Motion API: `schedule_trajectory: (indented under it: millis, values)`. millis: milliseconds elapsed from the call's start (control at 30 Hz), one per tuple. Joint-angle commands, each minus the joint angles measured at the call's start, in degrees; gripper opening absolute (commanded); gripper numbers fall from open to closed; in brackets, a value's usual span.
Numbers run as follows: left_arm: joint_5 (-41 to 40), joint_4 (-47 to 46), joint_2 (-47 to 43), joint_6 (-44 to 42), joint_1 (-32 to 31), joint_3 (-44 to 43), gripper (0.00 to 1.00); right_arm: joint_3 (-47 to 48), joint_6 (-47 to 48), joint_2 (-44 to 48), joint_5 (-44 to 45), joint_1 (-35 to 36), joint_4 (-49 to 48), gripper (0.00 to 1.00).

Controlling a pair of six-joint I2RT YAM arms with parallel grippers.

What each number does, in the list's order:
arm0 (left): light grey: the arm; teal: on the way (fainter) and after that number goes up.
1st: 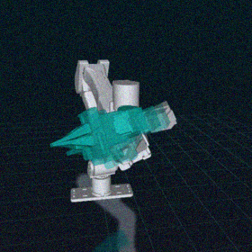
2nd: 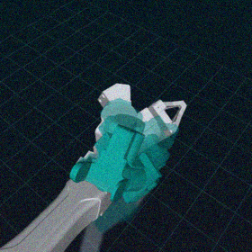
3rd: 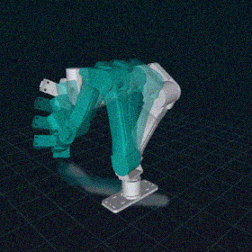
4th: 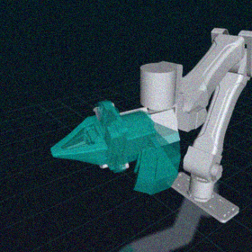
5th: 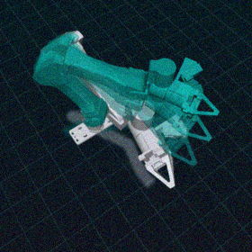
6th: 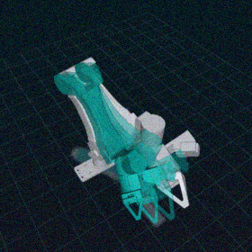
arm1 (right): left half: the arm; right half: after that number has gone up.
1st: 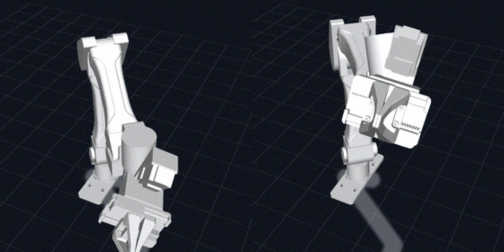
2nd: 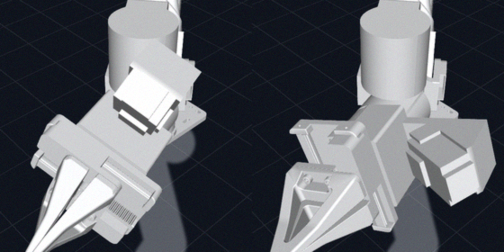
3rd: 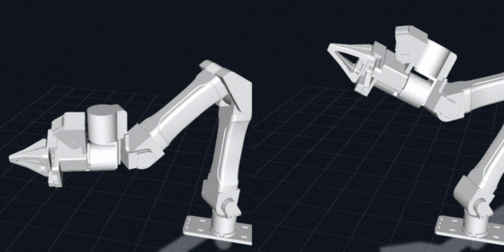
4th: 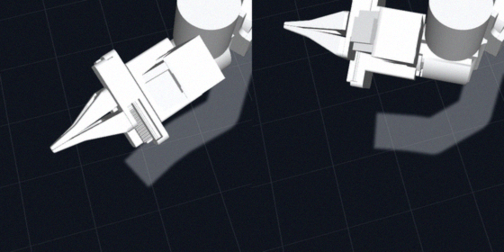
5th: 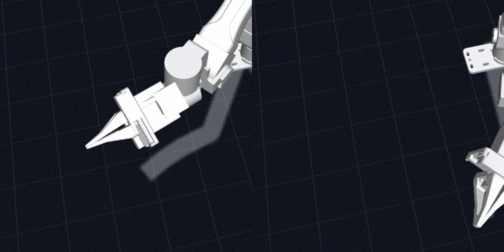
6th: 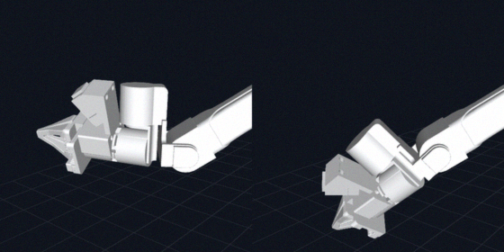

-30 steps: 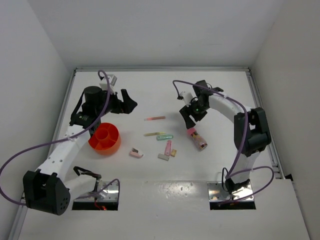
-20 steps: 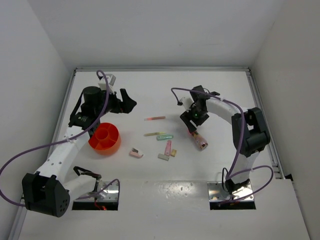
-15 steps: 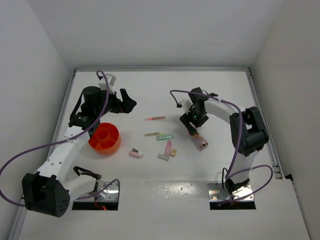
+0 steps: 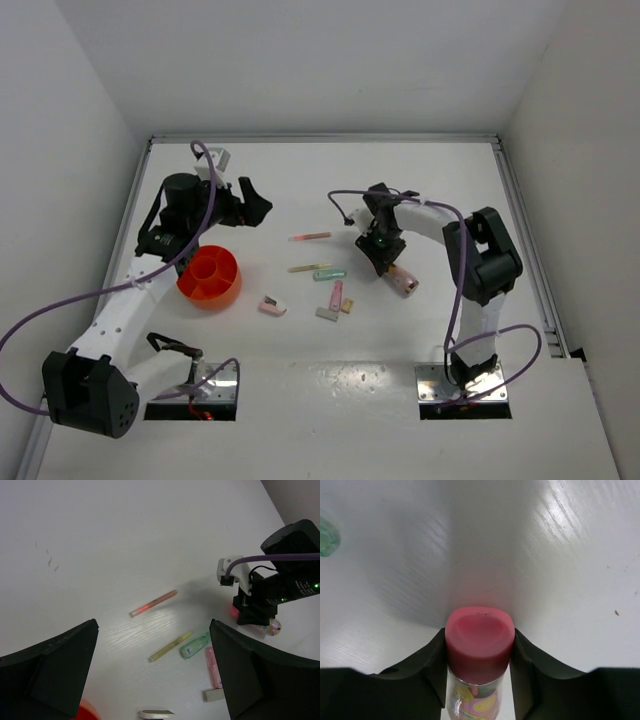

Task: Sort the stationery into containers
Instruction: Pick up the stationery from the center of the board.

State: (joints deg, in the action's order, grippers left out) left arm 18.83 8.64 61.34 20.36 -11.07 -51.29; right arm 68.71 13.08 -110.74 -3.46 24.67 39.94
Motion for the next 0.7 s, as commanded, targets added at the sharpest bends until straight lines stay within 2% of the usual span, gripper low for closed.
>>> schedule_trajectory:
  millis: [0,67,133,233,267,300,367,400,500,533,633,667]
  values:
    - [-0.5,-1.2,-2.6,-0.9,-0.4,-1.8,1.0,5.5,-0.2,0.3,0.0,0.9,2.1,0.0]
    - [-1.2,-1.2,-3.4,-1.5,-0.4,-1.3,1.0,9.3,0.5,1.9,-4.2,2.2,4.1,0.0]
    - [-1.7,-1.8,-5.8,-1.5,-0.4,-1.3,1.0,17.3,2.2,2.5,-8.1,3.0,7.2,0.0]
    - [-4.7,-3.9,-10.8,-2.0,-0.4,0.7,1.0,30.4,2.7,0.8,-18.6,4.8,10.1,0.0]
    - [-6.1,-4.7,-12.5,-1.3,-0.4,2.1,1.0,33.8,3.6,-0.3,-24.8,5.7,10.8,0.0]
    - [-10.3,-5.8,-14.4,-0.8,-0.4,3.1,1.0,39.8,3.6,-1.3,-27.5,6.3,10.8,0.0]
    - [-15.2,-10.6,-19.0,-0.1,-0.4,5.9,1.0,45.3,3.0,-5.1,-34.7,7.6,10.1,0.0]
    - [-20.8,-12.7,-24.6,0.8,-0.4,9.8,1.0,49.1,3.0,-6.2,-37.3,9.0,8.6,0.0]
    - [-30.9,-19.8,-35.3,2.0,-0.4,16.9,1.0,51.1,2.3,-8.4,-44.7,12.2,0.2,0.0]
    - [-32.9,-20.9,-37.2,2.0,-0.4,18.2,1.0,50.0,2.3,-8.4,-45.9,12.9,-6.7,0.0]
    - [-36.9,-21.7,-40.2,2.0,-0.4,19.6,1.0,45.0,-0.8,-8.4,-50.3,15.4,-18.7,0.0]
    - [-37.5,-21.0,-40.2,1.0,-0.4,19.6,1.0,42.1,-2.1,-8.4,-53.5,15.4,-27.7,0.0]
